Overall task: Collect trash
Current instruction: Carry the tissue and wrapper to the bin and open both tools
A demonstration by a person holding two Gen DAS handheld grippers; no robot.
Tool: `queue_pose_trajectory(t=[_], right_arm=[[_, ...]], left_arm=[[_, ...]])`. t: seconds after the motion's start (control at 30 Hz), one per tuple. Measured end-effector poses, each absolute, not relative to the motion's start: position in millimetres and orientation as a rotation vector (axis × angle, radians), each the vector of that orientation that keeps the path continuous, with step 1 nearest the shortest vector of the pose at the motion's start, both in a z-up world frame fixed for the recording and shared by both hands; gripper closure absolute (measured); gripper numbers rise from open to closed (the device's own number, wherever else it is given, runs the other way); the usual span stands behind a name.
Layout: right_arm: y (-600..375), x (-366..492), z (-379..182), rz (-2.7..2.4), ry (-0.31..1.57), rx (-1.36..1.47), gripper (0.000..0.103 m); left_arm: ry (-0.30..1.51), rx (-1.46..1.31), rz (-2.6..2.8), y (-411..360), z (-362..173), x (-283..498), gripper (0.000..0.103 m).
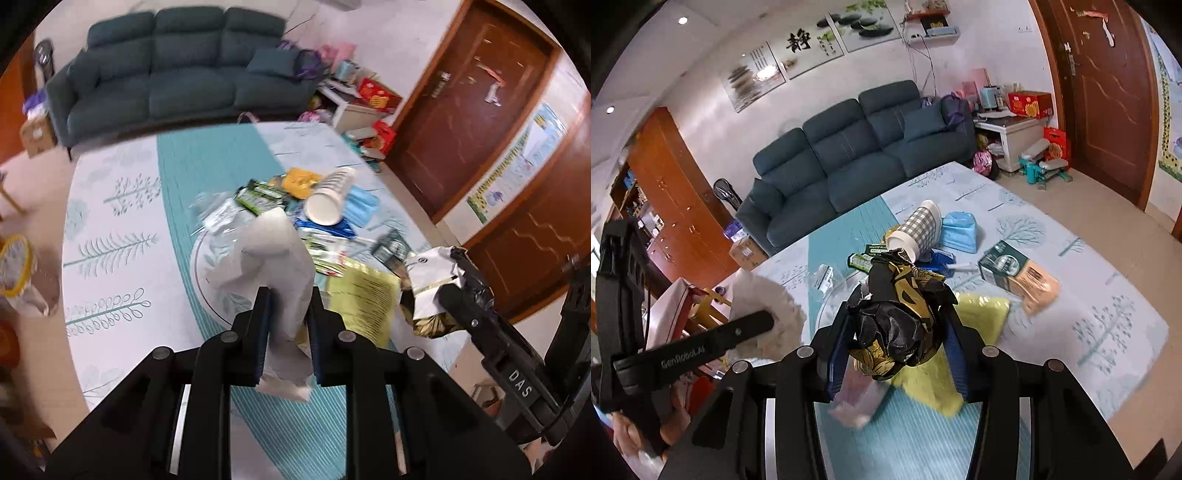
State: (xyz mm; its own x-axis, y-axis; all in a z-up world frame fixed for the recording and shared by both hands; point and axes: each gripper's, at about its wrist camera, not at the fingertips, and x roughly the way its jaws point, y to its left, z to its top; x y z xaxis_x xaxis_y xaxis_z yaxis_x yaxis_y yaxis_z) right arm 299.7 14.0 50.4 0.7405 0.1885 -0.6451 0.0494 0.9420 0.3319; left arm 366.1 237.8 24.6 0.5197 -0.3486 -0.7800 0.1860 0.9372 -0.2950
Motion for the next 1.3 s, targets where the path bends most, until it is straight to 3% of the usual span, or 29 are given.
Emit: queue_pose_trajectory(t=[0.3,0.6,0.97,1.3], right_arm=[[-25.1,171.4,68.9,-0.01,0.671,0.35,0.057],[-81.4,51.5,40.0,-0.158,0.69,0.355,0.057],[-165.9,-44.8,-72.6,-0.358,0.772,0.618,0.057],[-228.1,-71.2,-201.3,-0.488,0.968,0.76,0.057]], left_arm=[[0.92,-0.11,-0.508,186.7,55.4,278.7,0.087],[0.946,-0.005,-0.715,104.9,46.9,195.3,0.087],[1.023,0.226,-0.931,-19.1,-17.8,111.8,0.087],[1.166,0.406,-0.992,-105.7,-125.5,80.0,0.087]])
